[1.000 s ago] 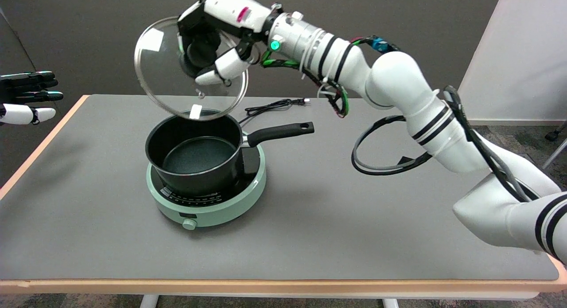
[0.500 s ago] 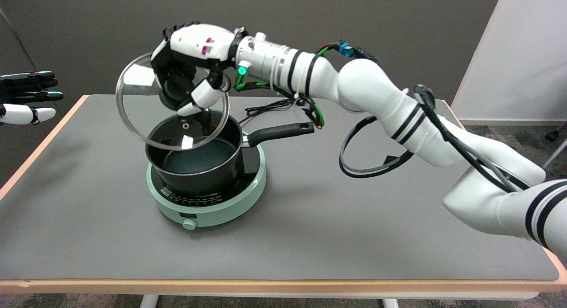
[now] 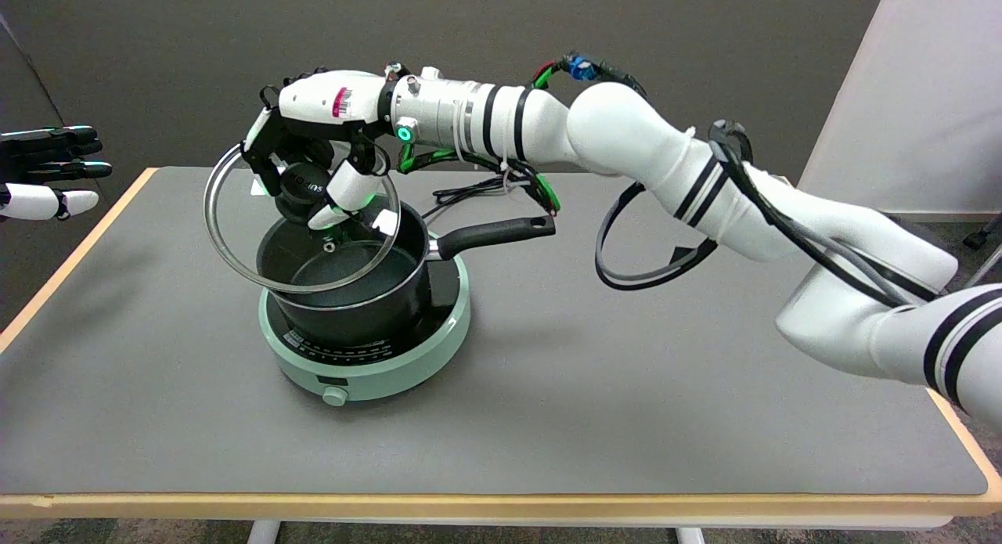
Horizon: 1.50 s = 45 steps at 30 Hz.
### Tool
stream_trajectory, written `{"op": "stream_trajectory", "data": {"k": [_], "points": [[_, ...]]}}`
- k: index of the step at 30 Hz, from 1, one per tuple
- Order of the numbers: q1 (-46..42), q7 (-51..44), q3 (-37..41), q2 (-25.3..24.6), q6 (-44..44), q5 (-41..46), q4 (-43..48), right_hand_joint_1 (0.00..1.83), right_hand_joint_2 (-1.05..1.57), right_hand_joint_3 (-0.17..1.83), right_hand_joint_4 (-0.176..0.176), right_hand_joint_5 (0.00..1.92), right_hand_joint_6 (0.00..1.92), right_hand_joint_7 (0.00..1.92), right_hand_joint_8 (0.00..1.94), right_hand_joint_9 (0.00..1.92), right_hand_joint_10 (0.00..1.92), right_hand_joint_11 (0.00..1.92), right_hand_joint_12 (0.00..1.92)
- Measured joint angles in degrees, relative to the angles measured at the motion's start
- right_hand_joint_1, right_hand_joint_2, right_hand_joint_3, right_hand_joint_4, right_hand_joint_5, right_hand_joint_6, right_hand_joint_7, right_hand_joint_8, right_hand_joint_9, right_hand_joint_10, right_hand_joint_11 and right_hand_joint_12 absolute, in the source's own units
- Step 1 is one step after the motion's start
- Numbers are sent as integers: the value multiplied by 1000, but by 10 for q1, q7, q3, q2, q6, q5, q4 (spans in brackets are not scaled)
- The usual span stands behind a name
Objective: Place the pot lid onto the soup pot.
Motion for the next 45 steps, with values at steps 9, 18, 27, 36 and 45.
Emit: {"op": "stream_trajectory", "data": {"k": [9,18,27,36,45], "points": [[40,20,-22,3,-36,-4,-17,1353,842,701,176,792,939,858,1402,849,1524,700,1438],[66,28,-32,7,-61,-5,-32,1209,993,398,-68,807,1177,920,1352,851,1499,697,1452],[76,32,-37,11,-70,-6,-44,1359,814,712,176,777,957,897,1358,839,1486,699,1450],[81,34,-39,15,-72,-4,-49,1209,993,397,-69,806,1177,921,1351,853,1489,695,1462],[85,35,-41,18,-73,-3,-48,1209,993,397,-68,806,1178,921,1350,853,1493,695,1461]]}}
